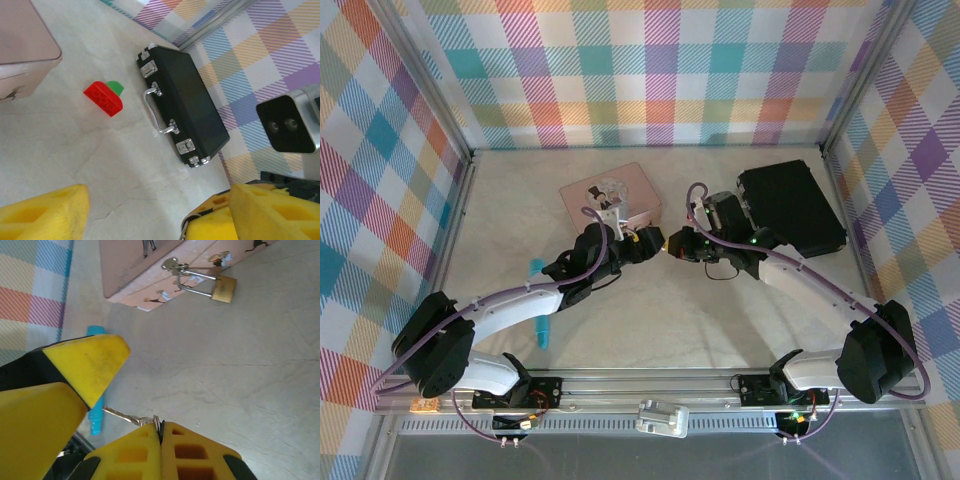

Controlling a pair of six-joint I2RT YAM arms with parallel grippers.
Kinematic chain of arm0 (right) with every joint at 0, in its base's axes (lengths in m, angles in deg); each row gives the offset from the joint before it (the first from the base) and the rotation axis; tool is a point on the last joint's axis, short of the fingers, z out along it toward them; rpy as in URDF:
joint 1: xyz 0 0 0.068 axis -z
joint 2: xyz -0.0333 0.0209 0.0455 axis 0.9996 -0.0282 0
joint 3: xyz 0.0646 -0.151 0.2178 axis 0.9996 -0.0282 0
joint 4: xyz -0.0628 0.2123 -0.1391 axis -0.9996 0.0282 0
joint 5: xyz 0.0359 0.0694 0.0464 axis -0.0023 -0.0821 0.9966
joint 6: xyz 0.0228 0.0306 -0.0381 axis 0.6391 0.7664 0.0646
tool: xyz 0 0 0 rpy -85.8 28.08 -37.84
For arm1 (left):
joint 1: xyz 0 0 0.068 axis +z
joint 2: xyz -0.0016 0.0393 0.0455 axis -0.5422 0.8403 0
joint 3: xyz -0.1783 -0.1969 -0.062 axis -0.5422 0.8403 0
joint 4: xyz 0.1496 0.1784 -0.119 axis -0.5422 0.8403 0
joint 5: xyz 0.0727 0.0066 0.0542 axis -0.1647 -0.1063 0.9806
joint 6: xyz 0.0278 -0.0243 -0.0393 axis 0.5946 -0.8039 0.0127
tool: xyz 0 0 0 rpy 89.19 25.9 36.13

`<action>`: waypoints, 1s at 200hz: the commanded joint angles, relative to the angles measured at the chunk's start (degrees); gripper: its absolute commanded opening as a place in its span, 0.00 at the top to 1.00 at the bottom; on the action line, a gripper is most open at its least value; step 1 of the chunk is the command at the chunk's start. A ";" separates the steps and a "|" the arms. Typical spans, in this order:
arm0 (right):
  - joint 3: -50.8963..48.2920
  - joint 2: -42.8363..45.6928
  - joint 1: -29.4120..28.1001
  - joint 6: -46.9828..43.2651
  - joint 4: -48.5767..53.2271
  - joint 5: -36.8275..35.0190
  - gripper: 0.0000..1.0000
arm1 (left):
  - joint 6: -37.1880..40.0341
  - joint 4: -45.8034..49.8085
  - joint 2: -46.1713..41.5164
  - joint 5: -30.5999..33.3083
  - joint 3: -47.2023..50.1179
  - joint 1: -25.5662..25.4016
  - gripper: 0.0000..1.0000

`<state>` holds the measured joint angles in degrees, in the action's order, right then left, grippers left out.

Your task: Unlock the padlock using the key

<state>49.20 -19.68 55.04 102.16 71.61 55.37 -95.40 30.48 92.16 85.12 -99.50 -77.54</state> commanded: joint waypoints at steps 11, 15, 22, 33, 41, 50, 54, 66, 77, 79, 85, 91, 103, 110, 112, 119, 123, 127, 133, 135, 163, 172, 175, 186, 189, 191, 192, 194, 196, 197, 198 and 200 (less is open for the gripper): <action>1.60 -0.82 1.04 2.56 -3.93 5.02 1.00 | 2.06 -2.59 1.10 -1.40 -2.22 -0.52 0.37; 1.51 -0.82 1.15 2.68 -4.14 5.17 1.00 | 2.03 -2.60 1.17 -1.34 -2.23 -0.49 0.39; 1.26 -0.78 1.31 3.14 -4.67 5.37 1.00 | 2.05 -2.89 1.31 -1.13 -2.22 -0.55 0.40; 0.83 -0.76 1.57 3.77 -5.62 5.67 1.00 | 1.89 -3.43 1.35 -0.79 -2.13 -0.58 0.43; 0.55 -0.74 1.78 4.09 -6.33 5.94 1.00 | 1.82 -3.60 1.37 -0.70 -2.13 -0.53 0.46; 0.37 -0.83 1.92 4.43 -6.66 6.16 1.00 | 1.84 -3.66 1.37 -0.70 -2.24 -0.50 0.48; 0.32 -0.91 1.96 4.45 -6.88 6.23 1.00 | 1.89 -3.61 1.41 -0.70 -2.23 -0.58 0.50; 0.18 -1.00 2.13 4.57 -7.28 6.46 1.00 | 1.85 -3.67 1.38 -0.74 -2.43 -0.56 0.53; 0.02 -1.09 2.31 4.83 -7.66 6.76 1.00 | 1.80 -3.82 1.36 -0.70 -2.48 -0.53 0.56; 0.01 -1.09 2.29 4.94 -7.67 6.81 1.00 | 1.67 -3.82 1.34 -0.70 -2.46 -0.55 0.56; -0.12 -1.18 2.40 5.04 -7.88 6.98 1.00 | 1.67 -3.91 1.33 -0.62 -2.42 -0.61 0.57; -0.17 -1.19 2.49 5.06 -8.11 7.15 1.00 | 1.56 -4.05 1.25 -0.53 -2.40 -0.63 0.60; -0.34 -1.20 2.53 5.22 -8.45 7.22 1.00 | 1.54 -4.25 1.16 -0.20 -2.34 -0.57 0.66; -0.47 -1.18 2.66 5.27 -8.86 7.34 1.00 | 1.54 -4.46 1.18 0.00 -2.32 -0.58 0.68; -0.51 -1.18 2.67 5.31 -8.96 7.42 1.00 | 1.54 -4.47 1.16 0.07 -2.36 -0.61 0.69; -0.68 -1.26 2.63 5.50 -9.40 7.64 1.00 | 1.41 -4.52 1.14 0.26 -2.31 -0.52 0.74; -0.76 -1.27 2.67 5.63 -9.60 7.71 1.00 | 1.37 -4.61 1.17 0.31 -2.42 -0.56 0.77; -0.78 -1.32 2.66 5.68 -9.85 7.83 1.00 | 1.36 -4.62 1.15 0.34 -2.48 -0.59 0.80; -0.94 -1.36 2.74 5.85 -10.15 8.04 1.00 | 1.28 -4.66 1.22 0.33 -2.59 -0.60 0.83; -0.96 -1.42 2.75 5.85 -10.23 8.12 1.00 | 1.28 -4.63 1.30 0.35 -2.69 -0.59 0.84; -1.52 -1.37 2.93 5.64 -11.54 8.84 1.00 | 1.26 -3.72 1.59 0.67 -3.59 -0.57 0.98; -1.81 -1.06 3.12 5.26 -12.48 9.70 1.00 | 1.64 -3.04 1.80 0.78 -4.19 -0.52 1.00; -1.90 -0.94 3.24 4.99 -12.72 9.92 1.00 | 1.81 -2.79 1.80 0.79 -4.47 -0.53 1.00; -1.86 -0.12 3.82 3.48 -12.57 10.23 0.87 | 3.32 -1.33 1.77 0.97 -5.27 -0.47 1.00; -1.77 0.21 3.96 2.76 -12.33 10.21 0.83 | 4.00 -0.91 1.59 1.04 -5.53 -0.53 1.00; -1.76 0.35 4.09 2.25 -12.14 10.18 0.81 | 4.33 -0.65 1.53 1.01 -5.68 -0.51 1.00; -1.71 0.51 4.17 1.99 -12.07 10.13 0.80 | 4.61 -0.48 1.47 1.03 -5.75 -0.49 1.00; -1.65 0.74 4.23 1.42 -12.03 10.02 0.76 | 5.03 -0.20 1.39 1.12 -5.90 -0.47 1.00; -1.62 0.97 4.40 0.92 -11.67 9.89 0.74 | 5.58 -0.02 1.32 1.14 -6.08 -0.51 1.00; -1.59 1.08 4.46 0.58 -11.53 9.85 0.73 | 5.80 0.19 1.24 1.19 -6.22 -0.49 1.00; -1.58 1.23 4.53 0.23 -11.38 9.74 0.71 | 6.00 0.38 1.24 1.21 -6.33 -0.48 1.00; -1.47 1.49 4.69 -0.32 -11.02 9.45 0.69 | 6.50 0.74 1.11 1.30 -6.50 -0.47 1.00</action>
<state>47.91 -20.78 58.58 106.70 60.99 63.32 -93.22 29.06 93.64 85.08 -102.87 -77.80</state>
